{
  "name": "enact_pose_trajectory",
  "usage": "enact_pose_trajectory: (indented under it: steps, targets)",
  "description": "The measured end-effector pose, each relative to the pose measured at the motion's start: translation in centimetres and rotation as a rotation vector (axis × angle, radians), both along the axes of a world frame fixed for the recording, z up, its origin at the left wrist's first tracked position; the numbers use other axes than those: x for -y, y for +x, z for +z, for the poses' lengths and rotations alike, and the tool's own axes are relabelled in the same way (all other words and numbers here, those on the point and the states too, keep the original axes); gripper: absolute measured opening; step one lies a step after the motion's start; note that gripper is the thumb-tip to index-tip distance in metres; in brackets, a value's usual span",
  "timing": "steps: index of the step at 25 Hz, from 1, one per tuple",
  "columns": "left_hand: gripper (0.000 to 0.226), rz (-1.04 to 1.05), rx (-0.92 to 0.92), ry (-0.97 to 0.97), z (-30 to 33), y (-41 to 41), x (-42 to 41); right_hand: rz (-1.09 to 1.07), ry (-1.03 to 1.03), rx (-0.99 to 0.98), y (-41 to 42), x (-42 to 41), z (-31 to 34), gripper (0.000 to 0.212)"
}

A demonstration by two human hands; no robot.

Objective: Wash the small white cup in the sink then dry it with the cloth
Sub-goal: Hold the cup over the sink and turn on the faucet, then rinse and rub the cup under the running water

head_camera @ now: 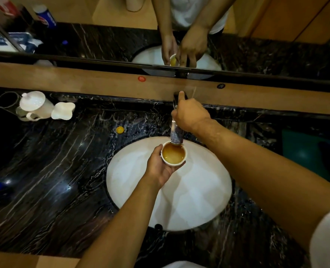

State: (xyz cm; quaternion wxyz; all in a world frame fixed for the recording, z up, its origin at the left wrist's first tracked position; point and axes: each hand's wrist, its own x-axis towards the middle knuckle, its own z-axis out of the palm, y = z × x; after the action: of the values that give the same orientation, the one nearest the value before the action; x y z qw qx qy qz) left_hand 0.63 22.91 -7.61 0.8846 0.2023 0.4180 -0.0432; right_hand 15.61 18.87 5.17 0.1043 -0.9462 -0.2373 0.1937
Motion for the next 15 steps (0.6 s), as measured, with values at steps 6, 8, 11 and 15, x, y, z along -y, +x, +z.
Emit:
enact_pose_trajectory:
  steps: [6, 8, 11, 15]
  targets:
    - [0.042, -0.014, 0.013, 0.004, 0.03, 0.44, 0.19, 0.015, 0.017, -0.016, 0.45, 0.02, 0.70, 0.064]
    - [0.043, -0.006, 0.003, 0.003, 0.00, 0.61, 0.13, 0.013, 0.028, -0.022, 0.47, 0.02, 0.81, 0.059]
    - [0.043, 0.008, -0.021, 0.000, -0.07, 0.73, 0.07, 0.016, 0.029, -0.028, 0.50, 0.10, 0.85, 0.058]
    - [0.046, 0.014, -0.040, 0.014, -0.03, 0.86, 0.07, 0.034, 0.010, -0.006, 0.47, 0.17, 0.73, 0.063]
